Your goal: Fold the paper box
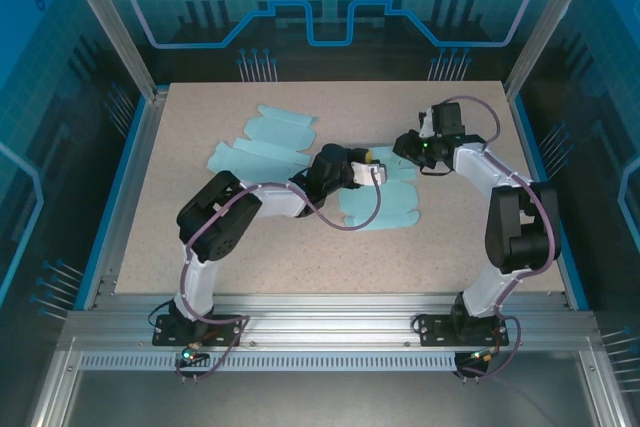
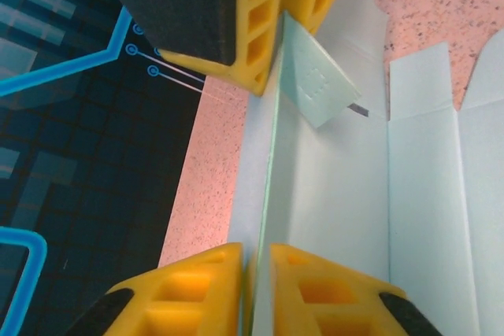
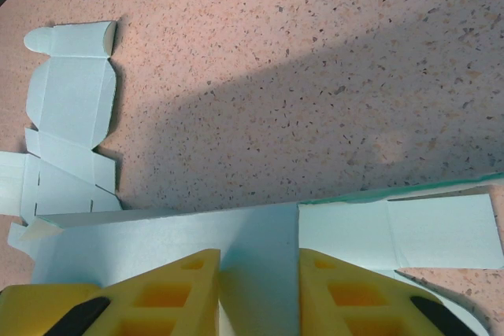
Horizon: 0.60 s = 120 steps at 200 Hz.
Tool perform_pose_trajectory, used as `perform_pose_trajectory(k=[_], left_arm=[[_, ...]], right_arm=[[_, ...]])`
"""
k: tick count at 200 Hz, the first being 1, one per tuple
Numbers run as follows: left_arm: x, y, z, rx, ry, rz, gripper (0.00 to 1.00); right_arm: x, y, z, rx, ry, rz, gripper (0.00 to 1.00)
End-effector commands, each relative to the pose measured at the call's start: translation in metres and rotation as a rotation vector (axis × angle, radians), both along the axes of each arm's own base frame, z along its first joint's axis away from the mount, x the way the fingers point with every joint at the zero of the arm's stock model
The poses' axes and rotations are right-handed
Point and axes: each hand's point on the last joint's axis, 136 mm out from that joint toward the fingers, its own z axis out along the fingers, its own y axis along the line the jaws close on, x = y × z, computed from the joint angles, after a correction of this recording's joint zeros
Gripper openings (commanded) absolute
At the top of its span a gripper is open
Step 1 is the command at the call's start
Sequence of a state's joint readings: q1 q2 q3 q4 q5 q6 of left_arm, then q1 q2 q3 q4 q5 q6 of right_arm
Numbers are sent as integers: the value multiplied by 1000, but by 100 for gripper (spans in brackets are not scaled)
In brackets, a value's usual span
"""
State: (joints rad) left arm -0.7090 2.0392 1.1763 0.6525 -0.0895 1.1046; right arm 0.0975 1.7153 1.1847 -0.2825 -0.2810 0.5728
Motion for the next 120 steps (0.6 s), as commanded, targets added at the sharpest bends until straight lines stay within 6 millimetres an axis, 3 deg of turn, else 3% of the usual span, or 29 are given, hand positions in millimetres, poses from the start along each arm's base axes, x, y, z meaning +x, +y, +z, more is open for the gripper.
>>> perform_pose_trajectory(k=[1, 16, 60, 92, 120], left_arm=[[8, -3, 13, -2, -105, 1, 9], [10, -6, 9, 33, -150, -8, 0], [12, -8, -4, 97, -211, -27, 0], [13, -7, -6, 133, -269, -30, 0], [15, -4, -2, 122, -289, -14, 0]], right_arm=[[-2, 0, -13, -12, 27, 13, 28], [-2, 1, -13, -9, 27, 13, 28], [-2, -4, -7, -6, 16, 13, 34], [-5, -26, 8, -4, -19, -22, 46], [-19, -52, 13, -12, -35, -72, 48]])
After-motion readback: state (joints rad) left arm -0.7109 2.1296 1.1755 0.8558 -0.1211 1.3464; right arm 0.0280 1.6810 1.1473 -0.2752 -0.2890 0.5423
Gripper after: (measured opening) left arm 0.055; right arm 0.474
